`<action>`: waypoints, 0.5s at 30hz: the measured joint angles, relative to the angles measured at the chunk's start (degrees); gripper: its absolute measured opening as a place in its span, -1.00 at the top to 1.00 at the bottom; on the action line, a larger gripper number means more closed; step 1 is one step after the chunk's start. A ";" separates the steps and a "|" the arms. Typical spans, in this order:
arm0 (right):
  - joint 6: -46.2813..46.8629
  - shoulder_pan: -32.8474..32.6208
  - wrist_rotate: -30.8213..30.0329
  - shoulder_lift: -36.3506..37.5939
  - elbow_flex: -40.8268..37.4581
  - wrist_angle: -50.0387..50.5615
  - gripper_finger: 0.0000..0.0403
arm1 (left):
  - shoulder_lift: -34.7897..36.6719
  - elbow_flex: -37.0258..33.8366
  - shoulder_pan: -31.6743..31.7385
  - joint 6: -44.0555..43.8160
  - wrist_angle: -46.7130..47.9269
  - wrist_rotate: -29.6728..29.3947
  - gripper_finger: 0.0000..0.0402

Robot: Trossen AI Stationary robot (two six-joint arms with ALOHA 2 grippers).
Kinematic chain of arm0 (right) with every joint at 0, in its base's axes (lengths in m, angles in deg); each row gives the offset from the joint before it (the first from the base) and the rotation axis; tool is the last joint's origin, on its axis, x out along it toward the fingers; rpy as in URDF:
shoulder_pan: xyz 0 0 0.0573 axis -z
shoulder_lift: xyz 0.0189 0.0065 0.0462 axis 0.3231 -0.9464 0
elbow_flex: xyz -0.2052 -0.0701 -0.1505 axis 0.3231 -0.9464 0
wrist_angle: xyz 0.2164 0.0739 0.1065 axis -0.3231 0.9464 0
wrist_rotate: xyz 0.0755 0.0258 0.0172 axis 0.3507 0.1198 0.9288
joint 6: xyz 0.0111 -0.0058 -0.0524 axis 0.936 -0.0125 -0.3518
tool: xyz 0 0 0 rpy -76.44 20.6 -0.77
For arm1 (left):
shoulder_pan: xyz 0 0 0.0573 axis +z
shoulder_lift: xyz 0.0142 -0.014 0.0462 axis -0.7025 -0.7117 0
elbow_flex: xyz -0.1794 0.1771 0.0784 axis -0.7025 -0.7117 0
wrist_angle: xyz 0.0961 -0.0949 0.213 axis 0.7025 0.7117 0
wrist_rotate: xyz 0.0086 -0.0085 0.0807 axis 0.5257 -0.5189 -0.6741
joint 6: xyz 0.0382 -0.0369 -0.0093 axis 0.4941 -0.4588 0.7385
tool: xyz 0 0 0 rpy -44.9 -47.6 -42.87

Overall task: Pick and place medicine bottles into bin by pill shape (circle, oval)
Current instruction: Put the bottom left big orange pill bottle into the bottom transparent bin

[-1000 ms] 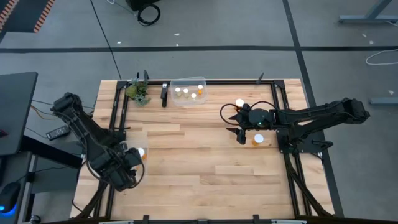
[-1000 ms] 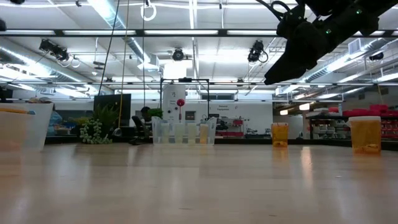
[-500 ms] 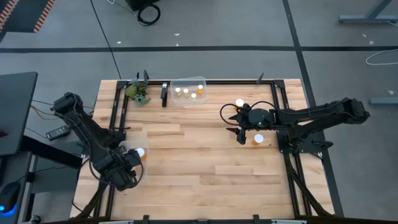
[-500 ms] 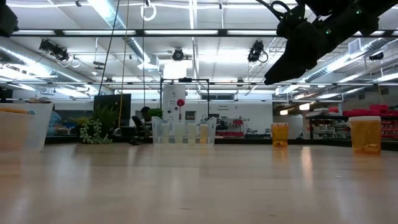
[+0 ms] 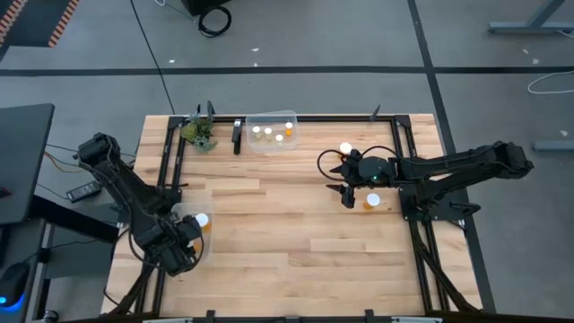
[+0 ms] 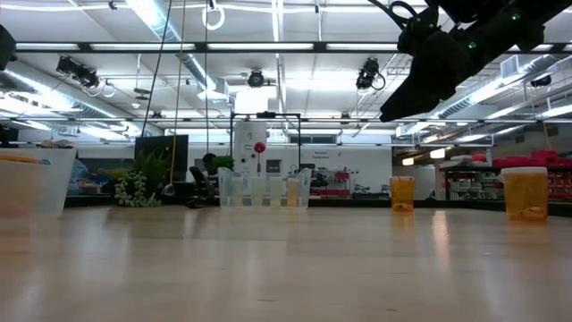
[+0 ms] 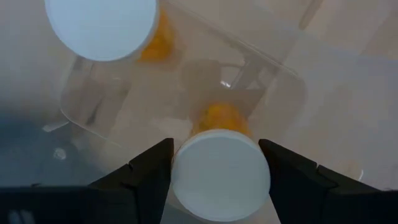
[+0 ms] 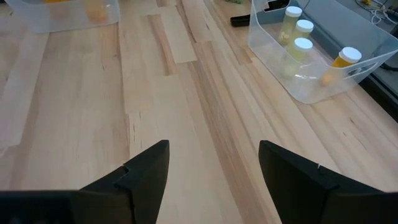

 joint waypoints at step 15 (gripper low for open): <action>0.00 0.00 0.02 0.02 0.00 0.00 -0.26 | 0.00 0.00 0.01 -0.13 0.08 1.55 -0.25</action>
